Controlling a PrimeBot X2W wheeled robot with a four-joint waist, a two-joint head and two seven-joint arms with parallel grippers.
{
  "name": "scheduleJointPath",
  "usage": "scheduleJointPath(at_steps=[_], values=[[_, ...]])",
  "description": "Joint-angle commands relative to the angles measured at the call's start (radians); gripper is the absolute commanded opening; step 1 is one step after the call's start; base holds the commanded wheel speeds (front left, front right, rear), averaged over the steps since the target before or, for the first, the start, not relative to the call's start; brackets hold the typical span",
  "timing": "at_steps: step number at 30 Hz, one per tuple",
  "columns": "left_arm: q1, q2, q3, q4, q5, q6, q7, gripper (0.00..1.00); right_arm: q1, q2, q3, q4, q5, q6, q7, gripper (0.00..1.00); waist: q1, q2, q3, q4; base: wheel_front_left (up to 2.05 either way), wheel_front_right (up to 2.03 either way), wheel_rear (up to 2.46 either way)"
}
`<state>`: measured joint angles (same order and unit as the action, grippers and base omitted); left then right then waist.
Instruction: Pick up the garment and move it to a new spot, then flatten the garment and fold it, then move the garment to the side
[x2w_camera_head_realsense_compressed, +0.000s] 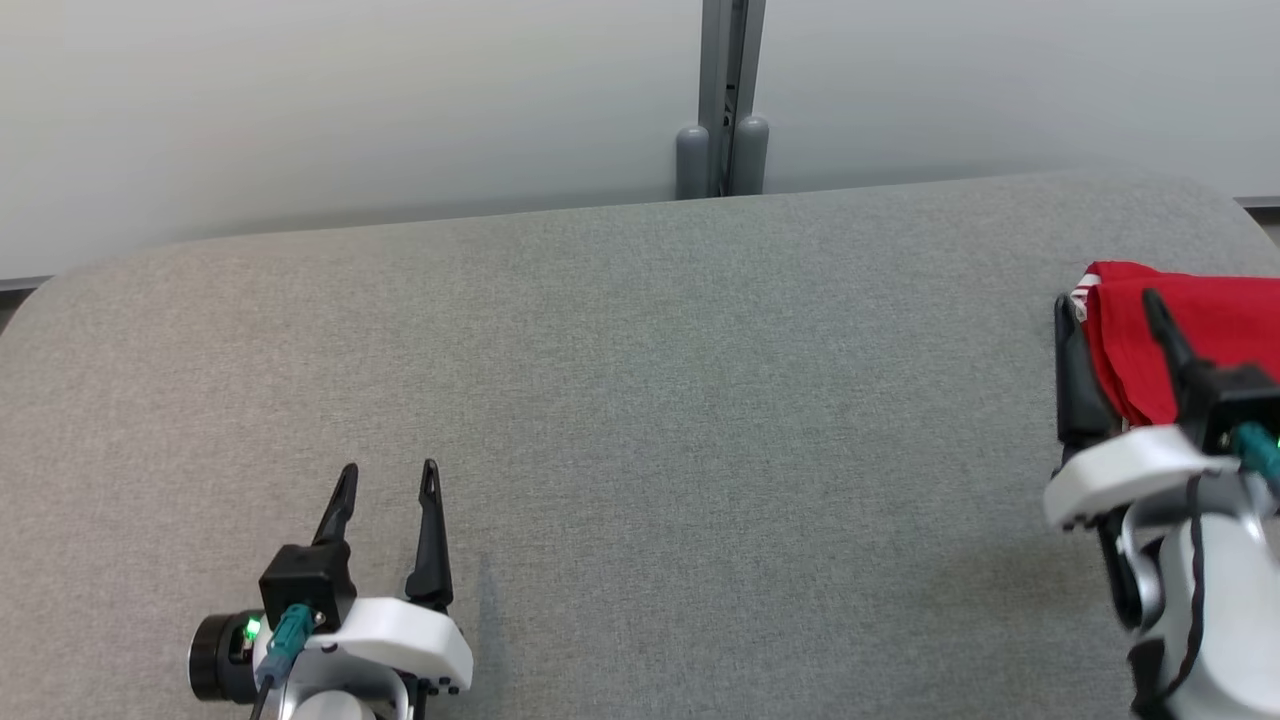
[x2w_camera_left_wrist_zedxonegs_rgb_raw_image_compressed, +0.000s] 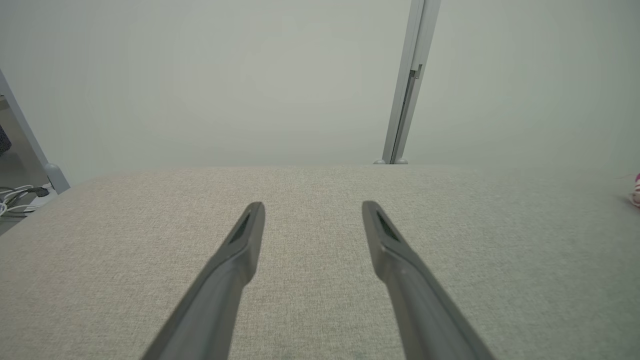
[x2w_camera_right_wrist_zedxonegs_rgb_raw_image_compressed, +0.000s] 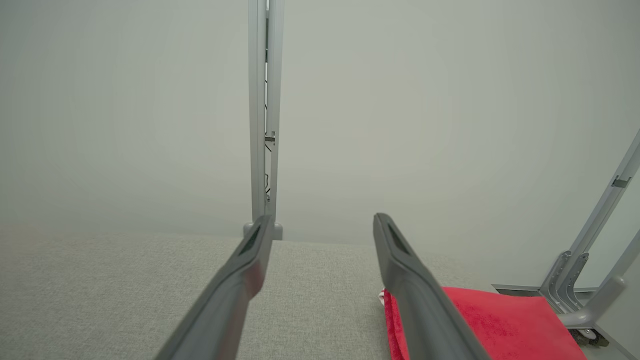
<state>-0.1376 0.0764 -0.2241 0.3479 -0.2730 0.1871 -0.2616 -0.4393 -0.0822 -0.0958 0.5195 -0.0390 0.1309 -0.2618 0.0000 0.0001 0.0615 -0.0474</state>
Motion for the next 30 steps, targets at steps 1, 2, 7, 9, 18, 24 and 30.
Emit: scheduleJointPath(at_steps=[1, 2, 7, 9, 18, 24, 30], values=[[0.014, 0.001, 0.006, -0.001, 0.007, 0.003, -0.004, 1.00, 0.037, 0.013, 0.001, -0.027, -0.003, 0.000, -0.004, 1.00, 0.0000, -0.0001, -0.006, 0.006, 0.00, 0.00, 0.00], [0.020, 0.001, 0.008, -0.005, 0.007, 0.003, -0.004, 1.00, 0.063, 0.019, 0.006, -0.052, -0.004, 0.000, -0.004, 1.00, 0.0000, -0.0001, -0.008, 0.008, 0.00, 0.00, 0.00], [0.047, -0.007, 0.008, -0.025, 0.011, -0.007, -0.004, 1.00, 0.189, 0.028, 0.052, -0.146, 0.052, 0.000, -0.004, 1.00, 0.0000, -0.0001, -0.018, 0.023, 0.00, 0.00, 0.00], [0.054, -0.008, 0.008, -0.036, 0.012, -0.009, -0.004, 1.00, 0.233, 0.028, 0.063, -0.177, 0.086, 0.000, -0.004, 1.00, 0.0000, -0.0001, -0.020, 0.029, 0.00, 0.00, 0.00], [0.110, -0.014, 0.031, -0.109, 0.024, -0.009, -0.004, 1.00, 0.340, 0.028, 0.123, -0.242, 0.194, 0.000, -0.004, 1.00, 0.0000, -0.0001, -0.021, 0.047, 0.00, 0.00, 0.00], [0.129, -0.016, 0.037, -0.126, 0.041, -0.004, -0.004, 1.00, 0.348, 0.028, 0.138, -0.244, 0.213, 0.000, -0.004, 1.00, 0.0000, -0.0001, -0.023, 0.058, 0.00, 0.00, 0.00], [0.139, -0.018, 0.035, -0.137, 0.054, -0.003, -0.004, 1.00, 0.364, 0.029, 0.136, -0.242, 0.223, 0.000, -0.004, 1.00, 0.0000, -0.0001, -0.027, 0.068, 0.00, 0.00, 0.00]])
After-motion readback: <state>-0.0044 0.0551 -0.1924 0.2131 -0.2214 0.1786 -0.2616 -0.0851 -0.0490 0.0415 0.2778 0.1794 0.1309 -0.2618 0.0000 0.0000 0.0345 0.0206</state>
